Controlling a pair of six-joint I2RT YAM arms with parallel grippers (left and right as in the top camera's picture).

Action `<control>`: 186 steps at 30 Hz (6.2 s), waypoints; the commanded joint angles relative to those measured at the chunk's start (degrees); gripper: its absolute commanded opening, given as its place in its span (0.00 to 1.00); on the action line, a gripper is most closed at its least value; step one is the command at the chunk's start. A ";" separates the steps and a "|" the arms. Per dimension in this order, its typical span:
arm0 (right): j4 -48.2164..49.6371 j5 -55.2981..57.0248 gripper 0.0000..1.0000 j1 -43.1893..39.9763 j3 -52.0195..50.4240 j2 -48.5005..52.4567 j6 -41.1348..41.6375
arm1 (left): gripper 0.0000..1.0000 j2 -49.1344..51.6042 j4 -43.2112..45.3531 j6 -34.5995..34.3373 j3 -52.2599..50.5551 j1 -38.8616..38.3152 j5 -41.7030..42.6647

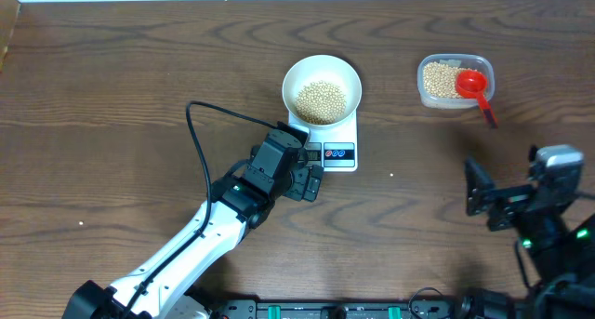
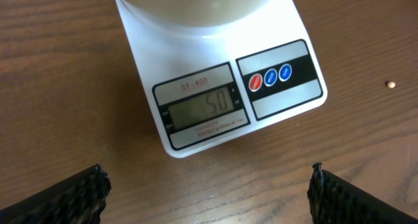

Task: Scoop item into bowl and weigh 50g on scale

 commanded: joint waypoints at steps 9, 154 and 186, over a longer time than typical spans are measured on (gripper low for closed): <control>24.30 7.48 0.99 6.93 -33.70 -18.53 -0.79 | 0.99 -0.20 0.04 0.39 -0.22 0.28 0.28; 30.12 15.28 0.99 12.66 -41.03 -24.41 -0.81 | 0.99 -0.20 0.02 0.39 -0.24 0.28 0.28; 30.12 15.30 0.99 12.66 -41.03 -24.41 -0.81 | 0.99 -0.20 -4.72 0.39 -0.22 0.28 0.28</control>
